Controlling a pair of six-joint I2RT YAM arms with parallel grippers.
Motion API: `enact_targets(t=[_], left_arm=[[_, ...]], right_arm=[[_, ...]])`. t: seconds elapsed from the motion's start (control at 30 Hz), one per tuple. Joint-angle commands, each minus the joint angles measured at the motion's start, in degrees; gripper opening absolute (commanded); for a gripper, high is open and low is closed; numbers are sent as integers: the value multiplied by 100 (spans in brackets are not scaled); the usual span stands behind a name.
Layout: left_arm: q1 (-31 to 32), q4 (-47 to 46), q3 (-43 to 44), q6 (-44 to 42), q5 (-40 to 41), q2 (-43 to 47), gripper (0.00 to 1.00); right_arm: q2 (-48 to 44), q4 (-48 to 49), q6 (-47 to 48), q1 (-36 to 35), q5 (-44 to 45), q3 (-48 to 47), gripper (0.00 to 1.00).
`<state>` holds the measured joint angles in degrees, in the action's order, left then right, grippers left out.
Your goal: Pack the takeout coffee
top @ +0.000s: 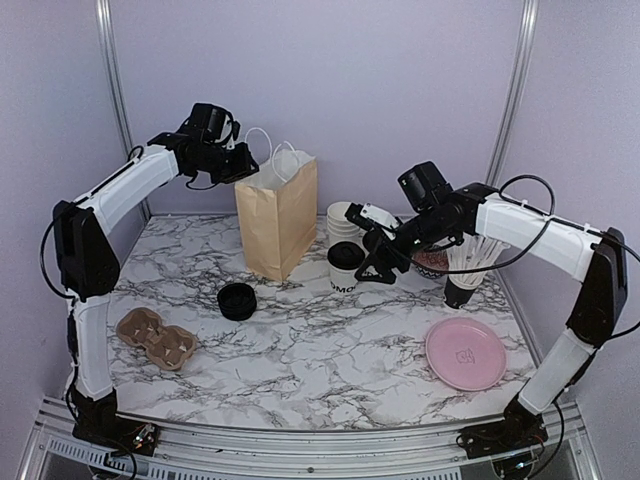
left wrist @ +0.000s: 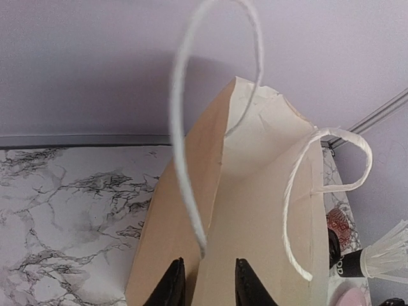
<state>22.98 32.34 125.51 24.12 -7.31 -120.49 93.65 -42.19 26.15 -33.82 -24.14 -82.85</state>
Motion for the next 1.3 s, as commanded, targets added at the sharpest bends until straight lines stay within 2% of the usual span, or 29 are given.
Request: enact_targets(t=[0.0,0.3,0.47,0.57,0.67,0.7,0.73,0.83,1.07,1.27], left_arm=[[-4,228,-203,55,233,437,21],[46,256,-141,43,265,580,0],[157,253,42,54,329,696,0],[154,299,25,40,632,766,0],[156,334,-151,-10,868,862,36],[154,355,-166,-17,934,843,43],[154,364,-149,-25,939,808,46],[156,420,45,-65,762,527,48],[154,685,828,-317,438,-288,44],[154,692,945,-354,699,-387,30]], right_arm=[[82,-42,12,38,-162,-327,90],[36,-78,-5,34,-175,-324,89],[13,-61,0,34,-135,-294,89],[-6,-65,-6,34,-145,-305,89],[-28,-84,-23,38,-167,-453,89],[-26,-87,-35,34,-180,-520,89],[-11,-111,-39,34,-201,-593,89],[77,-210,-44,34,-245,-756,88],[47,-210,-71,34,-215,-614,87],[-37,-122,-82,34,-130,-477,87]])
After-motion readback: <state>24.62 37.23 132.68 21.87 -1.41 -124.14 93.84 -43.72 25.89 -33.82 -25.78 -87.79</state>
